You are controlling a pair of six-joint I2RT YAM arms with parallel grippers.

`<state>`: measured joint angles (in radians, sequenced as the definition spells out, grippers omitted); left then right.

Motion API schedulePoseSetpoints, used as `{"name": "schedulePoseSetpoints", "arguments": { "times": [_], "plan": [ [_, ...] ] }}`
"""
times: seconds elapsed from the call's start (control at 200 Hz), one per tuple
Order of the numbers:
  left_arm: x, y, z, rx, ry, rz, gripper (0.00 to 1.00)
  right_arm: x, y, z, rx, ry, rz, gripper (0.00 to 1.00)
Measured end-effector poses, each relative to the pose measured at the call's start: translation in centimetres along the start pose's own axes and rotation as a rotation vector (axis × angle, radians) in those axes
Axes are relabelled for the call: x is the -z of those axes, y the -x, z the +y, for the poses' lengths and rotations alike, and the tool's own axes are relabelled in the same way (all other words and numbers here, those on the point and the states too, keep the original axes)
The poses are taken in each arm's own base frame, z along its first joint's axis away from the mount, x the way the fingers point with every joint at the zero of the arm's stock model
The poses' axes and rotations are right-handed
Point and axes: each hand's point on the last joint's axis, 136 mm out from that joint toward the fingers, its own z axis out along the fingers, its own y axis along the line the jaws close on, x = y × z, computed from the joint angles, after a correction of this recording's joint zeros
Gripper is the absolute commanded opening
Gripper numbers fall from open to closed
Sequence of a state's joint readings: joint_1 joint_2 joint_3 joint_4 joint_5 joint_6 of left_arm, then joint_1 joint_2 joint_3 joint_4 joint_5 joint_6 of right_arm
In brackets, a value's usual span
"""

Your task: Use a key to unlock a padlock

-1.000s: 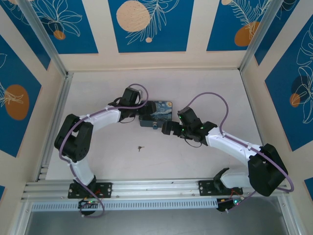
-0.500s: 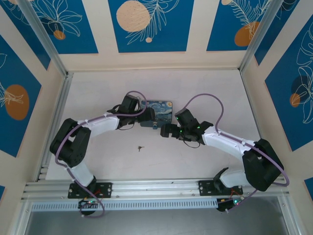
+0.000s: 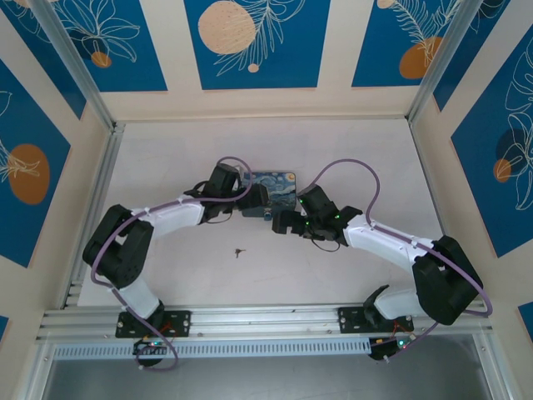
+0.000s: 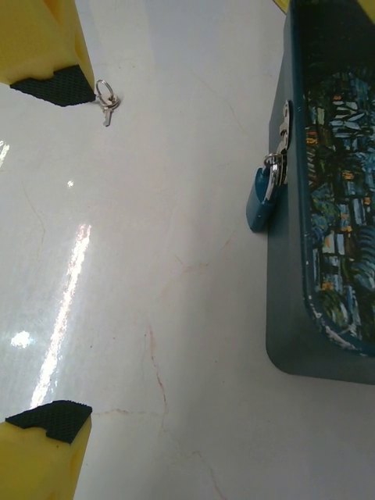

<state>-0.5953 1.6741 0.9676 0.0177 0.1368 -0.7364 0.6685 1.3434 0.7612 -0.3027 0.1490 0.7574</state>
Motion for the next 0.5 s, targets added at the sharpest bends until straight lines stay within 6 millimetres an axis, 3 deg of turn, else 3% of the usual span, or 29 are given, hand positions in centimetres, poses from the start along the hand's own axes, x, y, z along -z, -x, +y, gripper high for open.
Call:
{"name": "schedulePoseSetpoints", "arguments": {
  "times": [0.225,0.38,0.5],
  "plan": [
    [1.2,0.3,0.3,0.022,0.038,-0.029,1.00,-0.3,-0.4,1.2,0.033,0.020,0.028,0.93],
    [3.7,1.8,1.2,0.036,0.108,-0.069,1.00,-0.4,-1.2,5.3,0.159,0.064,0.070,0.87],
    [6.1,4.0,2.0,0.067,0.138,-0.114,1.00,-1.5,-2.4,8.8,0.308,0.076,0.126,0.78]
  ]
}}
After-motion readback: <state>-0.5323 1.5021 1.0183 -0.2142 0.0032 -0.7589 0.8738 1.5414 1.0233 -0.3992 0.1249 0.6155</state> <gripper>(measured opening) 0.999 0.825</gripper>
